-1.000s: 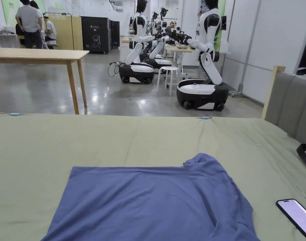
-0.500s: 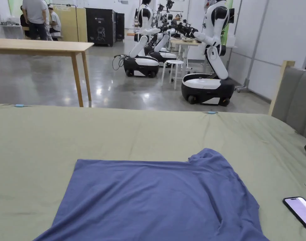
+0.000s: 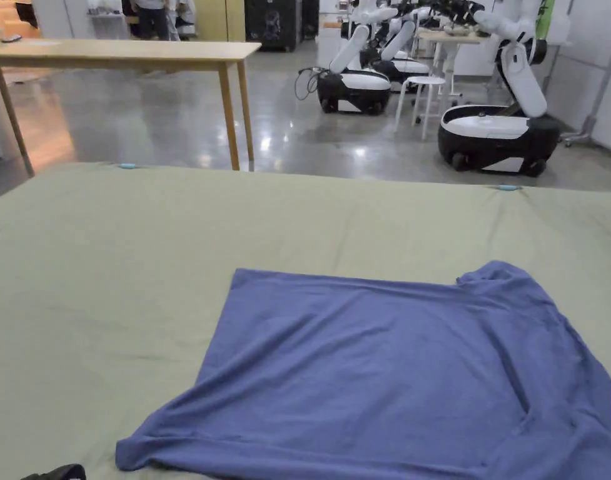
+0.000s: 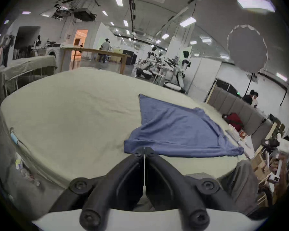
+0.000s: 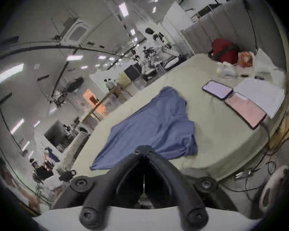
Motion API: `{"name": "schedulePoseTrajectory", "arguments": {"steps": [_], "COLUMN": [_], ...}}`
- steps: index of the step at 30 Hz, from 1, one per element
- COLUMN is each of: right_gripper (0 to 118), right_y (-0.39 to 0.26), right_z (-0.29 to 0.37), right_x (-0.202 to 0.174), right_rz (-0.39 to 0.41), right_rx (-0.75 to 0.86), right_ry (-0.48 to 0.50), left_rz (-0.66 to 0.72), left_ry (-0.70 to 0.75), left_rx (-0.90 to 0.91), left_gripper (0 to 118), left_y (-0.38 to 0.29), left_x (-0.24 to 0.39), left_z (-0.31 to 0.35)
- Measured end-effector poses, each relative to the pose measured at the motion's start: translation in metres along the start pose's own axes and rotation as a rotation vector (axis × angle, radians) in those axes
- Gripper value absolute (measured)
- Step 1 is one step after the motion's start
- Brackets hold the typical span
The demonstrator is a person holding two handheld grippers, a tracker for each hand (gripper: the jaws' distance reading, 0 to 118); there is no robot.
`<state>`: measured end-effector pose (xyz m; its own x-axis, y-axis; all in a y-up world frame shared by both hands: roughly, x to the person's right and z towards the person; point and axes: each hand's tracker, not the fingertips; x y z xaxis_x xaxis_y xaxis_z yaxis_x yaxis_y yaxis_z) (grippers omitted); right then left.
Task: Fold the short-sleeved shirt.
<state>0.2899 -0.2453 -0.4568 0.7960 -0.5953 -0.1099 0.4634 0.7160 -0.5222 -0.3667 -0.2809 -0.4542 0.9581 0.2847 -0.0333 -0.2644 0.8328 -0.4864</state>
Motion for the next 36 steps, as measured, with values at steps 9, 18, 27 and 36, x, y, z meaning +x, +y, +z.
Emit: {"name": "schedulePoseTrajectory", "arguments": {"steps": [9,18,27,36], "right_gripper": [0,0,0,115], "right_y": [0.001,0.006,0.023,0.029], "right_z": [-0.015,-0.025,-0.053,-0.139], "right_x": [-0.012,-0.019,-0.019,0.038], "right_rz": [0.003,0.151,0.411,0.569], "right_rx": [0.008,-0.04,-0.131,-0.309], "right_ry": [0.017,-0.096,-0.262,-0.389], "left_rz": [-0.09,-0.132,-0.146,-0.176], "left_ry": [0.04,0.079,0.024,0.029], "left_rx": [-0.139,-0.196,-0.182,-0.133], "left_gripper": [113,45,9,9], "left_y": [0.003,-0.012,-0.019,-0.007], "left_x": [-0.015,-0.017,0.002,0.006], "left_z": [-0.1,-0.133,-0.125,-0.112]}}
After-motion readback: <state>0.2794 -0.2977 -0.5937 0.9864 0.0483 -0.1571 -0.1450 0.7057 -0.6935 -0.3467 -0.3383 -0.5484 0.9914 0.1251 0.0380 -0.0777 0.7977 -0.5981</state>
